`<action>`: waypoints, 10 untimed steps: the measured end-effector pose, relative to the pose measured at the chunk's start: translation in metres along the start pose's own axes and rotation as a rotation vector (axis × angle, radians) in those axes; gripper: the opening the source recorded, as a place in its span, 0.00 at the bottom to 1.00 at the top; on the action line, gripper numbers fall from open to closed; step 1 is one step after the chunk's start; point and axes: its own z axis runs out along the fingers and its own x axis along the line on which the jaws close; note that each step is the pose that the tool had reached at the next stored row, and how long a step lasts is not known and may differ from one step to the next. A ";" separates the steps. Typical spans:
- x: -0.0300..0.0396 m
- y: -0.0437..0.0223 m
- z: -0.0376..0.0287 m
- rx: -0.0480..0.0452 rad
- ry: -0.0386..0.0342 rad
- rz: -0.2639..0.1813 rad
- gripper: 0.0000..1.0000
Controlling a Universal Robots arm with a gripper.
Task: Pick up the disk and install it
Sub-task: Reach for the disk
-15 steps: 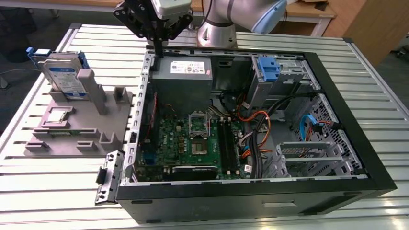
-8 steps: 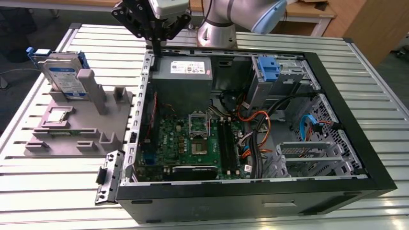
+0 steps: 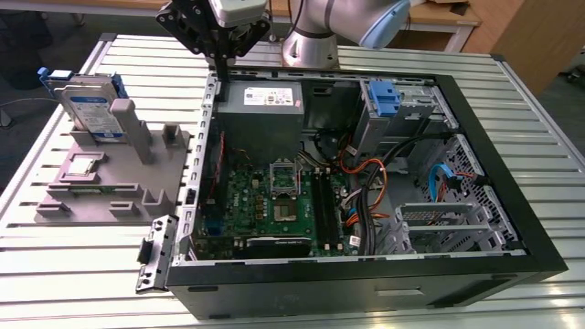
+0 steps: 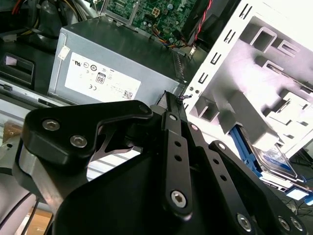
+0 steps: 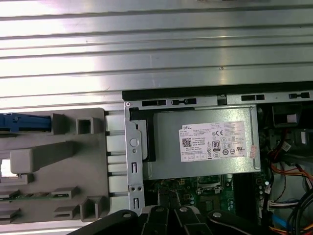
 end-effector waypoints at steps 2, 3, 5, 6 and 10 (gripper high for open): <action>0.0001 0.0000 0.0000 0.0000 0.0000 0.000 0.11; 0.0004 0.0000 0.0000 0.0000 0.0000 0.000 0.11; 0.0015 -0.0001 0.0000 0.0000 -0.0001 0.000 0.11; 0.0020 -0.0002 0.0000 0.0000 0.0000 0.000 0.11; 0.0050 -0.0004 -0.0001 0.0000 0.0000 0.000 0.11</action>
